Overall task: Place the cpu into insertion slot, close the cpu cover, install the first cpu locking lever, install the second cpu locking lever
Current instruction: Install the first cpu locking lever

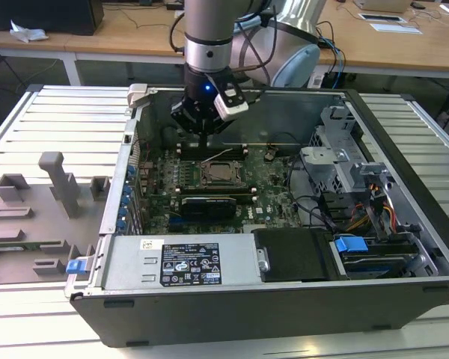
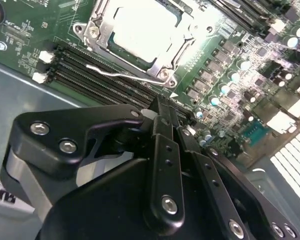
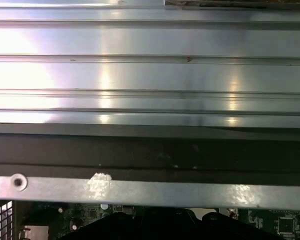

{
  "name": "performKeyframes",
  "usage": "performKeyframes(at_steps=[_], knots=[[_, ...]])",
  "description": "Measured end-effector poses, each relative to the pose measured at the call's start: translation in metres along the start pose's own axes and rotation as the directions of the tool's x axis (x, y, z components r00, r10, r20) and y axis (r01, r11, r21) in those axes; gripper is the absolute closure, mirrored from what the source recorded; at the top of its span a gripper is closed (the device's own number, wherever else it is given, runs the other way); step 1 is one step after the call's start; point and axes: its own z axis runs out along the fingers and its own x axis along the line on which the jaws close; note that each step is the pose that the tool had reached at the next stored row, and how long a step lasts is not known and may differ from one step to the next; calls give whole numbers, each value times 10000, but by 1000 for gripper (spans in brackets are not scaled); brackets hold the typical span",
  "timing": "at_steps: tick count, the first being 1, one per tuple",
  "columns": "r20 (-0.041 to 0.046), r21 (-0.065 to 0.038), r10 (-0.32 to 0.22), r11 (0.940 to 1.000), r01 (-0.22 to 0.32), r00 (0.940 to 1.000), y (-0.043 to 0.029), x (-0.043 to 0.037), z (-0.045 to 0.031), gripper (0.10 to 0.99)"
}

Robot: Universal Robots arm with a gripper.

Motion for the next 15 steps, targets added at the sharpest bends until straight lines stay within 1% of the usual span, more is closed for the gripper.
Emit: performKeyframes(at_steps=[4, 6, 7, 8, 10, 12, 15], knots=[[0, 1, 0, 10000, 0, 10000, -1, -27, 87, 980], [-2, 1, 0, 10000, 0, 10000, -1, -85, 162, 980], [-3, 1, 2, 10000, -2, 10000, -2, -102, 173, 980], [-3, 1, 1, 10000, -1, 10000, -2, -127, 185, 980], [-6, 1, 2, 10000, -2, 10000, -3, -207, 211, 980], [-7, 2, -1, 10000, 1, 10000, -4, -263, 223, 980], [-9, 1, 2, 10000, -2, 10000, -6, -380, 252, 980]])
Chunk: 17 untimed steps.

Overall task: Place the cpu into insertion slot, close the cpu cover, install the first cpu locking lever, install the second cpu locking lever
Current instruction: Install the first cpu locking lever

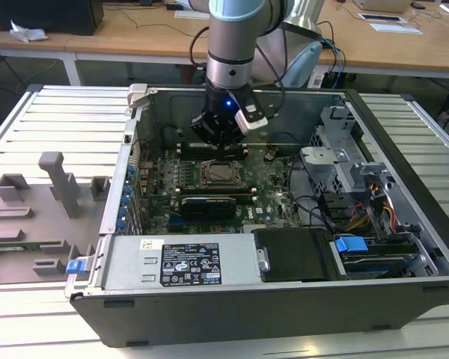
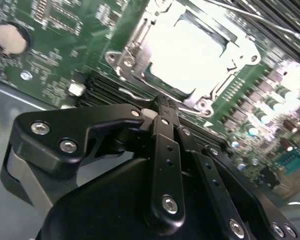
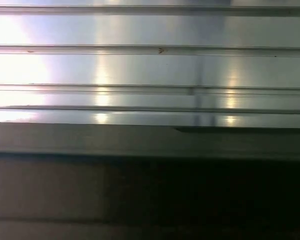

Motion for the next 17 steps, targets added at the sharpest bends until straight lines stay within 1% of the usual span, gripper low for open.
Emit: performKeyframes(at_steps=[5, 8, 11, 12, 13, 17], knots=[[0, 0, 1, 10000, -1, 10000, -2, -89, 37, 980], [0, 0, 5, 10000, -5, 10000, -2, -125, 60, 980], [-3, 8, 12, 10000, -12, 10000, -12, -140, 75, 980], [4, -9, 14, 10000, -14, 10000, -18, -143, 85, 980], [0, -5, 17, 10000, -17, 10000, -22, -146, 90, 980], [-2, -7, 16, 10000, -16, 10000, -20, -150, 98, 980]])
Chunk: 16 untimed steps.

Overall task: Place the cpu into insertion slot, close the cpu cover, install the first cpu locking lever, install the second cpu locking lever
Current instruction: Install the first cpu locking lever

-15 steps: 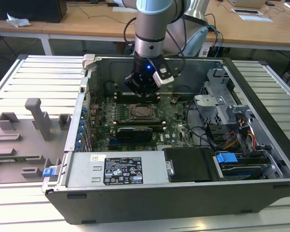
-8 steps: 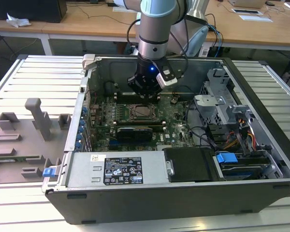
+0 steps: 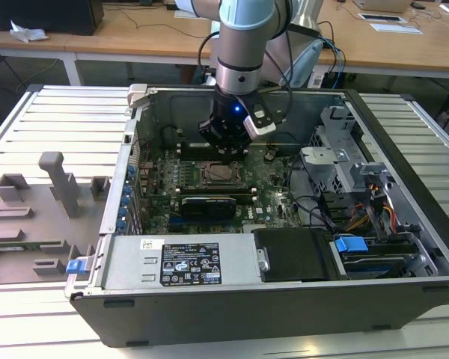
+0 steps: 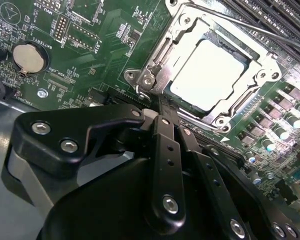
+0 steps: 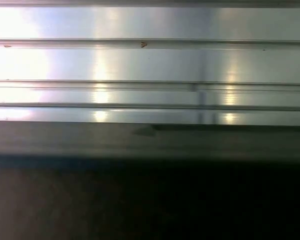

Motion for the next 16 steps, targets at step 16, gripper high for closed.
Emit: performKeyframes(at_steps=[16], knots=[[29, -20, -3, 10000, 3, 10000, -353, 33, -115, 980]])
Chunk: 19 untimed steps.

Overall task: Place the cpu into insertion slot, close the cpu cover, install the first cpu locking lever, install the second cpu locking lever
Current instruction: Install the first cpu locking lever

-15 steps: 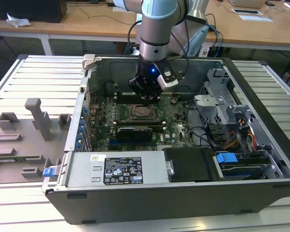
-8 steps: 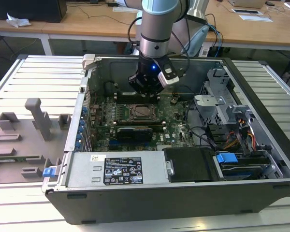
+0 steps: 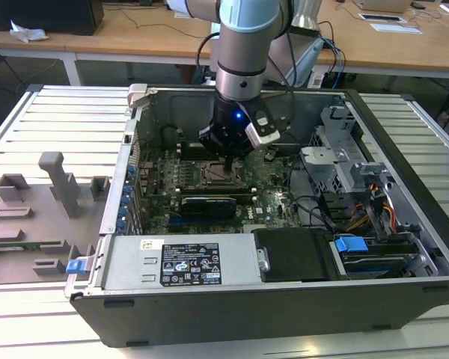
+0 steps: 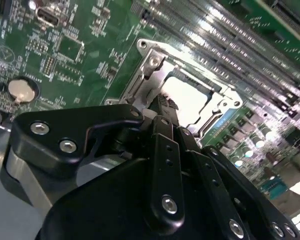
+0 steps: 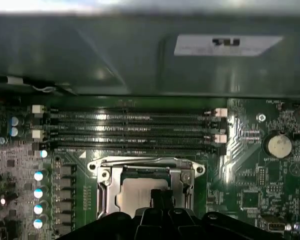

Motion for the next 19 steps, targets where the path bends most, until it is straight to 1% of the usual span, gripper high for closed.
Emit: performKeyframes(at_steps=[1, 3, 4, 7, 12, 14, 17, 19], knots=[[0, -1, 1, 10000, -1, 10000, 0, 0, -6, 980], [0, -1, 2, 10000, -2, 10000, 0, 1, -50, 980], [1, -2, 1, 10000, -1, 10000, 0, 2, -89, 980], [1, -2, 1, 10000, -1, 10000, 0, 3, -137, 980], [0, -2, 1, 10000, -1, 10000, 0, 4, -187, 980], [0, -1, 1, 10000, -1, 10000, 0, 5, -232, 980], [0, -1, 1, 10000, -1, 10000, 1, 7, -324, 980], [1, -2, 1, 10000, -1, 10000, 1, 7, -356, 980]])
